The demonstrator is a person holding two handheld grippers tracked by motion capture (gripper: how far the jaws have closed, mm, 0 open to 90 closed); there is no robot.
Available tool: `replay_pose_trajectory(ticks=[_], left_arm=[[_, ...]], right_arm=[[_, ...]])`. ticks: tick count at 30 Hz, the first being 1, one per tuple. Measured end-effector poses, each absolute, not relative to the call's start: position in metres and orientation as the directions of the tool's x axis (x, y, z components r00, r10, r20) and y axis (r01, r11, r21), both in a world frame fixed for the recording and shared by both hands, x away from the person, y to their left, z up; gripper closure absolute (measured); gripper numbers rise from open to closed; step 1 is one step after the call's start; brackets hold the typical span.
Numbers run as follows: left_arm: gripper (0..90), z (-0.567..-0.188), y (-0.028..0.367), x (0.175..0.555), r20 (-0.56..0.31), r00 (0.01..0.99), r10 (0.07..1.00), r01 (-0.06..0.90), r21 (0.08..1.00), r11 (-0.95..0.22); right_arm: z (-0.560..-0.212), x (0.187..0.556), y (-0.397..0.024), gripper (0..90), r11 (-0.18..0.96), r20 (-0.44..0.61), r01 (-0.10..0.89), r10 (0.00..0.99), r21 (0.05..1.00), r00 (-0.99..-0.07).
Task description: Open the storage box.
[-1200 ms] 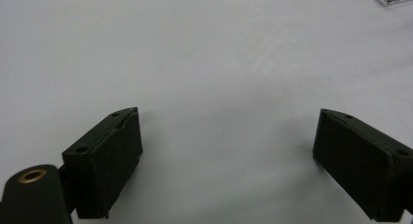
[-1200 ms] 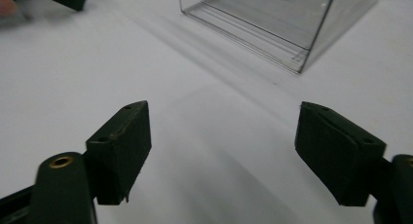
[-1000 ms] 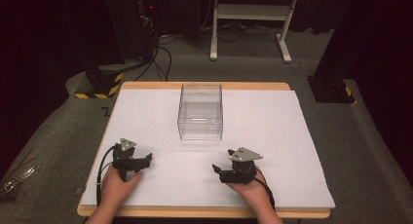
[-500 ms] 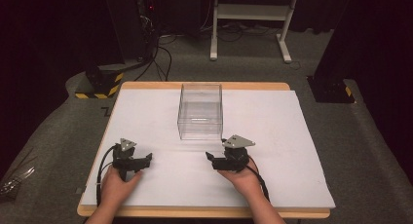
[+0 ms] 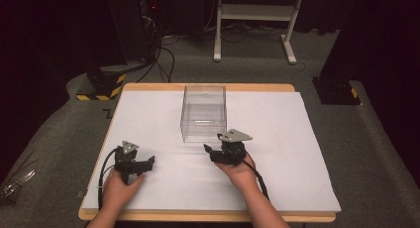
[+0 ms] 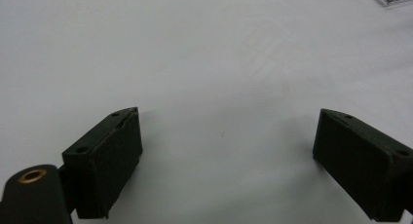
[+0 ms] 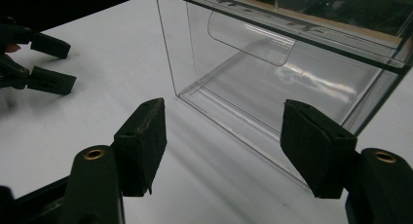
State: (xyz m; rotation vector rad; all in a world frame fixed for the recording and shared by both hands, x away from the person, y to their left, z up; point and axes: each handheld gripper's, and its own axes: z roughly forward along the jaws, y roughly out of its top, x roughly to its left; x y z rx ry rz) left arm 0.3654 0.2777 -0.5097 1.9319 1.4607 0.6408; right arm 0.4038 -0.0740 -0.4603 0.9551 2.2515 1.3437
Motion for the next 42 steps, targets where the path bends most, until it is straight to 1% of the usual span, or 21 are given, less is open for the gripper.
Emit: replay_pose_trajectory(ticks=[8,19,42], left_arm=[[11.0,-0.51,0.278,0.365,0.009,0.268,0.963,0.659,0.727,-0.19],[11.0,-0.51,0.278,0.365,0.009,0.268,0.963,0.659,0.727,-0.191],[11.0,-0.51,0.278,0.365,0.009,0.269,0.963,0.659,0.727,-0.191]], right_arm=[[-0.459,0.414,-0.068,40.5,0.302,0.044,0.362,0.711,0.882,-0.702],[-0.461,0.431,-0.062,43.1,0.291,0.06,0.389,0.729,0.874,-0.682],[-0.463,0.45,-0.066,60.0,0.232,0.135,0.406,0.704,0.884,-0.697]])
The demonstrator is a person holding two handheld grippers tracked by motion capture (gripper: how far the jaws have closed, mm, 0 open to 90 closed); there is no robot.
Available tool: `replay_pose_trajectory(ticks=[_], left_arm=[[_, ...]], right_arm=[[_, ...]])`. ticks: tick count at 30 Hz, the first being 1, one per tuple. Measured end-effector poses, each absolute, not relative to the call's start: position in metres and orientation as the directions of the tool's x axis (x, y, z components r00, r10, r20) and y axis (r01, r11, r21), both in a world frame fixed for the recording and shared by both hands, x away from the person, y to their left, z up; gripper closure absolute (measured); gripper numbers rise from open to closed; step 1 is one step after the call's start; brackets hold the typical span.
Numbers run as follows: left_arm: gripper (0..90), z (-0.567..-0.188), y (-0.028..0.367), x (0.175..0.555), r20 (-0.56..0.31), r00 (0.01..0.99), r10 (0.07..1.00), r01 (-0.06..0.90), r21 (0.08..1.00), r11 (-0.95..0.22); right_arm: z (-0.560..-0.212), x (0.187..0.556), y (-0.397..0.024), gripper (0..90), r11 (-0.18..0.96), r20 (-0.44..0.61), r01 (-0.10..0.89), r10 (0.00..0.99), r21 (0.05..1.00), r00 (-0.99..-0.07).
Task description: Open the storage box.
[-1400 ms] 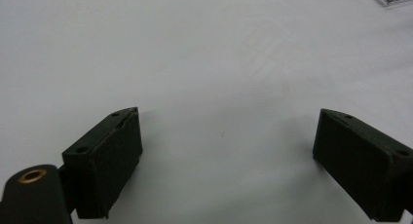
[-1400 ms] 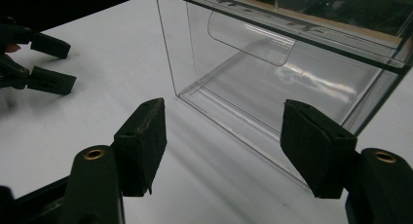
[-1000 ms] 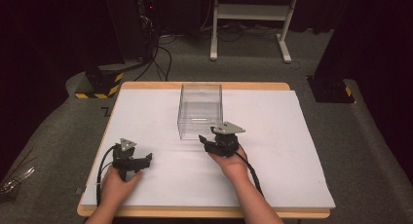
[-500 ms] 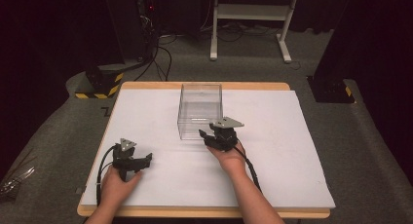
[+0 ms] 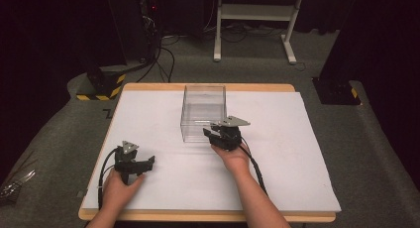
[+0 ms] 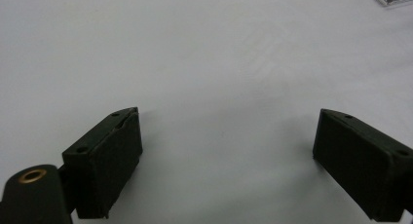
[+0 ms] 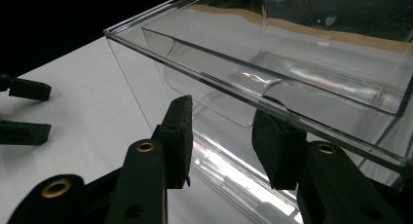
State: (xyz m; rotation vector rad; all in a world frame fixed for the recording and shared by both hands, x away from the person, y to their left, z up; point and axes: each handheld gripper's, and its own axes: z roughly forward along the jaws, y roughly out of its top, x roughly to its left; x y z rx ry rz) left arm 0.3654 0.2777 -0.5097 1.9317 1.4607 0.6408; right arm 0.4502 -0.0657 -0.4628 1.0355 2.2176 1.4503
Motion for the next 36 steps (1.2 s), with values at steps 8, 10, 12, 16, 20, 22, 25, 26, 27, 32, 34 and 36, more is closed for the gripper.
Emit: replay_pose_trajectory(ticks=[8,10,12,16,20,22,25,26,27,32,34,36], left_arm=[[11.0,-0.51,0.278,0.365,0.011,0.27,0.963,0.66,0.726,-0.193],[10.9,-0.51,0.278,0.365,0.009,0.269,0.963,0.659,0.727,-0.191],[11.0,-0.51,0.278,0.365,0.01,0.269,0.963,0.659,0.727,-0.191],[11.0,-0.51,0.278,0.365,0.011,0.27,0.963,0.659,0.727,-0.193],[11.0,-0.51,0.278,0.365,0.011,0.27,0.963,0.659,0.726,-0.193],[11.0,-0.51,0.278,0.365,0.011,0.27,0.963,0.66,0.726,-0.193],[11.0,-0.51,0.278,0.365,0.011,0.27,0.963,0.659,0.727,-0.193],[11.0,-0.51,0.278,0.365,0.011,0.27,0.963,0.66,0.726,-0.194],[11.0,-0.51,0.278,0.365,0.011,0.27,0.963,0.659,0.727,-0.193],[11.0,-0.51,0.278,0.365,0.011,0.27,0.963,0.66,0.726,-0.193],[11.0,-0.51,0.278,0.365,0.011,0.27,0.963,0.66,0.726,-0.193],[11.0,-0.51,0.278,0.365,0.011,0.27,0.963,0.66,0.726,-0.193]], right_arm=[[-0.463,0.451,-0.068,68.2,0.229,0.141,0.405,0.699,0.885,-0.701],[-0.464,0.451,-0.068,71.6,0.23,0.138,0.404,0.7,0.885,-0.701],[-0.465,0.451,-0.07,73.8,0.223,0.15,0.406,0.692,0.886,-0.707],[-0.466,0.451,-0.075,76.8,0.22,0.156,0.399,0.676,0.89,-0.721],[-0.467,0.449,-0.078,78.7,0.222,0.151,0.391,0.669,0.893,-0.727],[-0.467,0.446,-0.079,79.8,0.217,0.155,0.39,0.669,0.895,-0.727],[-0.468,0.442,-0.081,80.8,0.216,0.155,0.388,0.667,0.896,-0.729],[-0.468,0.441,-0.082,81.0,0.215,0.154,0.385,0.665,0.898,-0.731],[-0.468,0.44,-0.083,81.2,0.218,0.151,0.382,0.664,0.898,-0.733],[-0.469,0.436,-0.085,80.7,0.214,0.152,0.379,0.662,0.9,-0.734],[-0.47,0.436,-0.084,78.7,0.217,0.154,0.381,0.658,0.899,-0.737],[-0.47,0.437,-0.084,75.9,0.22,0.148,0.375,0.656,0.901,-0.74]])
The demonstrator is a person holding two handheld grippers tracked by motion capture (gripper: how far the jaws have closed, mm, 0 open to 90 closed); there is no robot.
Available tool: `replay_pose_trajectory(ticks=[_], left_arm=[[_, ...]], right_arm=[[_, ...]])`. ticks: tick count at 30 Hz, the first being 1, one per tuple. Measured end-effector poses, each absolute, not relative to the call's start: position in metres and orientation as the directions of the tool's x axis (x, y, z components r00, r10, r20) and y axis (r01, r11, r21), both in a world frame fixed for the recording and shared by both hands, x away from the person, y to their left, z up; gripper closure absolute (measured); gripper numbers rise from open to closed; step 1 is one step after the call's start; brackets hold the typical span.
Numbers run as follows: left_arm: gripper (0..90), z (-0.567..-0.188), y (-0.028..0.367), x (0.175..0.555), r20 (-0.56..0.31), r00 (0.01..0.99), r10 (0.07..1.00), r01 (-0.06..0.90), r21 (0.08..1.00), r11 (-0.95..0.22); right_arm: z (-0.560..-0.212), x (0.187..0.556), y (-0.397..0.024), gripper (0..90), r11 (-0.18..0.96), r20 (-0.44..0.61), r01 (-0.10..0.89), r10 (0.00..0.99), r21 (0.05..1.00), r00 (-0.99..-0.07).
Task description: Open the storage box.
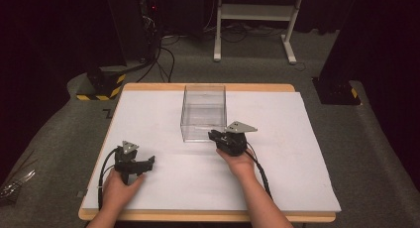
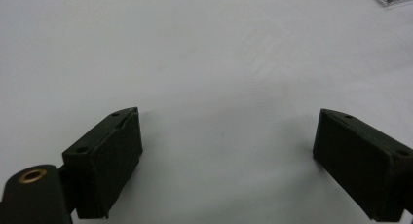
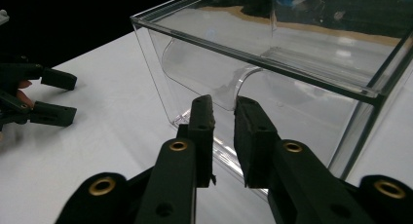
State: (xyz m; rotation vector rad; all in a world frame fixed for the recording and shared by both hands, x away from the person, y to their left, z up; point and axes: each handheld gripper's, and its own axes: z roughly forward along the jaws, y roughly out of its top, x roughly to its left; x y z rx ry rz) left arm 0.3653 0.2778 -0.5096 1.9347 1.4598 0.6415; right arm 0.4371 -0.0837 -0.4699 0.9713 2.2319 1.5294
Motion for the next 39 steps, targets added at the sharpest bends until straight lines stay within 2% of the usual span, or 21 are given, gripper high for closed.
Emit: replay_pose_trajectory(ticks=[4,9,19,39], left_arm=[[11.0,-0.51,0.278,0.365,0.011,0.27,0.963,0.66,0.726,-0.193],[11.0,-0.51,0.278,0.365,0.011,0.27,0.963,0.66,0.726,-0.193],[11.0,-0.51,0.278,0.365,0.011,0.271,0.963,0.66,0.726,-0.193],[11.0,-0.51,0.278,0.365,0.012,0.271,0.963,0.658,0.727,-0.195]], right_arm=[[-0.471,0.44,-0.083,68.8,0.209,0.161,0.383,0.658,0.9,-0.736],[-0.469,0.445,-0.078,65.8,0.228,0.162,0.381,0.631,0.896,-0.759],[-0.467,0.446,-0.077,74.5,0.249,0.146,0.365,0.613,0.897,-0.777],[-0.469,0.432,-0.085,78.5,0.247,0.142,0.346,0.591,0.905,-0.794]])
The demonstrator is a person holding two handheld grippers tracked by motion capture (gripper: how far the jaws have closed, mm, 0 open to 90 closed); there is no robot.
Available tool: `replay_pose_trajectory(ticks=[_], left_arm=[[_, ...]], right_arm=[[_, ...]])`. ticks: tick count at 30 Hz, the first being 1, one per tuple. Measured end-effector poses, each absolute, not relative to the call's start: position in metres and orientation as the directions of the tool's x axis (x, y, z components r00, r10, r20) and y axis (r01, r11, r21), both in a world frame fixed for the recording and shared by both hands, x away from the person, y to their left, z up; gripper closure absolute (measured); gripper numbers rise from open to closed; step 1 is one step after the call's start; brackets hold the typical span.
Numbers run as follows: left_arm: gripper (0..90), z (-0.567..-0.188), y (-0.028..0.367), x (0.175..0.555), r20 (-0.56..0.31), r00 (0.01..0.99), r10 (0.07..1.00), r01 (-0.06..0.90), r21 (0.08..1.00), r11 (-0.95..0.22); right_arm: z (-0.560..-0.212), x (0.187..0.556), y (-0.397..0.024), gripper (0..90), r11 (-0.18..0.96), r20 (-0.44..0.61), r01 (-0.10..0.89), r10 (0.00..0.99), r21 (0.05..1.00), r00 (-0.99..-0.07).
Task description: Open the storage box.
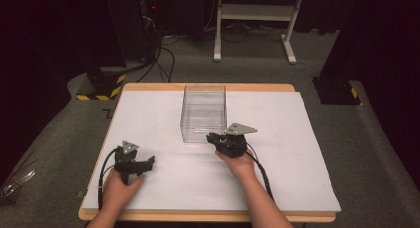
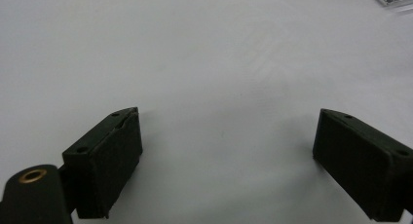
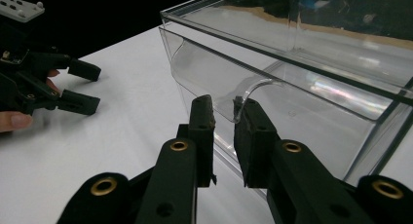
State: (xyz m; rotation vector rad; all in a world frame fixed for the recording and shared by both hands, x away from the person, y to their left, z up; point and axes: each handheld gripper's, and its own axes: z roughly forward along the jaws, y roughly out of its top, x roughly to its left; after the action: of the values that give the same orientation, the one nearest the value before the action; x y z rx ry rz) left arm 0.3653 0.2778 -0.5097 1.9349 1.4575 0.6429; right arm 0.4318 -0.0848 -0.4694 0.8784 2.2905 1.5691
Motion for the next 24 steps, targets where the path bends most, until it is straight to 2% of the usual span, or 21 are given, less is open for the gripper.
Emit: replay_pose_trajectory(ticks=[24], left_arm=[[11.1,-0.51,0.278,0.365,0.013,0.271,0.962,0.659,0.726,-0.196]], right_arm=[[-0.469,0.402,-0.091,81.1,0.271,0.127,0.329,0.564,0.905,-0.816]])
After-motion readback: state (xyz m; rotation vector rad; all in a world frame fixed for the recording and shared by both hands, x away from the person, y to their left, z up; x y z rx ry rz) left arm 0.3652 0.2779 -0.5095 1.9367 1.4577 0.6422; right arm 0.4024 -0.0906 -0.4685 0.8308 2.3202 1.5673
